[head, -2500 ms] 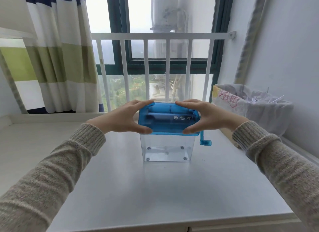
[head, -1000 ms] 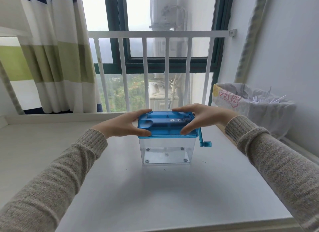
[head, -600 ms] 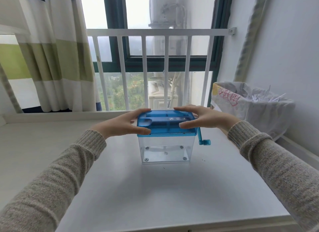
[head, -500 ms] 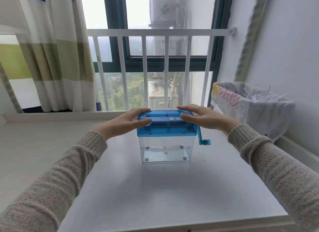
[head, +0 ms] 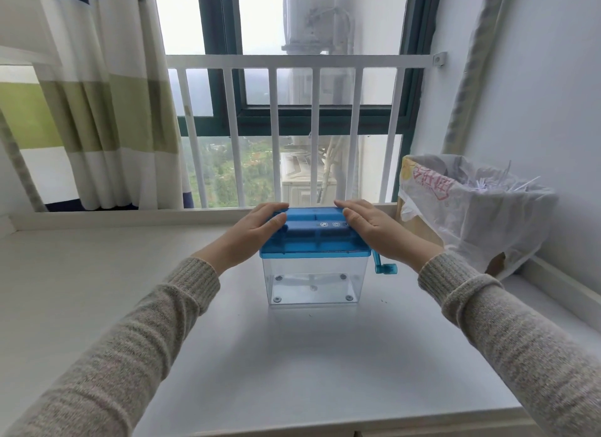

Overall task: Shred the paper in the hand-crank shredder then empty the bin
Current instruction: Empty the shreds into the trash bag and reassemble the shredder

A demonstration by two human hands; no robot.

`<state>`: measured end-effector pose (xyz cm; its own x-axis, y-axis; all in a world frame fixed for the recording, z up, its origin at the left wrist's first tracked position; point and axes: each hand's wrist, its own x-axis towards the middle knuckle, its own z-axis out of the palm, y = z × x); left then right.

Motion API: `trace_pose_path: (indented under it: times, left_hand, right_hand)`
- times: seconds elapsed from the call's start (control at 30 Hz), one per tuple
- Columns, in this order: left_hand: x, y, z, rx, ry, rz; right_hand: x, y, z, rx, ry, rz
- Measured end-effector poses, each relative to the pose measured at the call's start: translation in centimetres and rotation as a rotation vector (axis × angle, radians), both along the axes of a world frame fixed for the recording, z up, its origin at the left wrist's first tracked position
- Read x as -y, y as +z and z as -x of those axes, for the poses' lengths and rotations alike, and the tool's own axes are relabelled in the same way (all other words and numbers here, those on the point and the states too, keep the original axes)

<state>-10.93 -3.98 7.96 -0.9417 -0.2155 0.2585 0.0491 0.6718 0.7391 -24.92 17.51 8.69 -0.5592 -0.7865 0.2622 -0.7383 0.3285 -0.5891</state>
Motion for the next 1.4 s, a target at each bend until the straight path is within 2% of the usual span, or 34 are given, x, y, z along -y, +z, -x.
trace_pose_path:
  times: [0.23, 0.4, 0.53, 0.7, 0.87, 1.1, 1.4]
  left_hand:
    - [0.4, 0.6, 0.1, 0.100, 0.000, 0.117]
    - [0.2, 0.3, 0.0, 0.107, -0.029, 0.024]
    - [0.2, 0.2, -0.2, 0.105, -0.057, -0.012]
    - [0.4, -0.2, -0.1, 0.097, -0.077, -0.099]
    - [0.2, -0.5, -0.2, 0.076, -0.065, -0.124]
    - [-0.2, -0.8, -0.5, 0.010, -0.052, -0.252]
    - [-0.8, -1.1, -0.8, -0.067, -0.053, -0.317]
  right_hand:
    - [-0.1, 0.2, -0.3, -0.055, -0.009, -0.070]
    - [-0.3, 0.4, -0.7, -0.048, -0.010, -0.081]
    - [-0.6, 1.0, -0.9, -0.118, -0.014, -0.166]
    - [-0.5, 0.2, -0.8, -0.123, -0.023, -0.109]
    - [-0.6, 0.1, -0.9, -0.156, -0.040, -0.117]
    - [-0.6, 0.0, -1.0, -0.202, -0.063, -0.127]
    - [-0.4, -0.4, -1.1, -0.178, -0.080, -0.049]
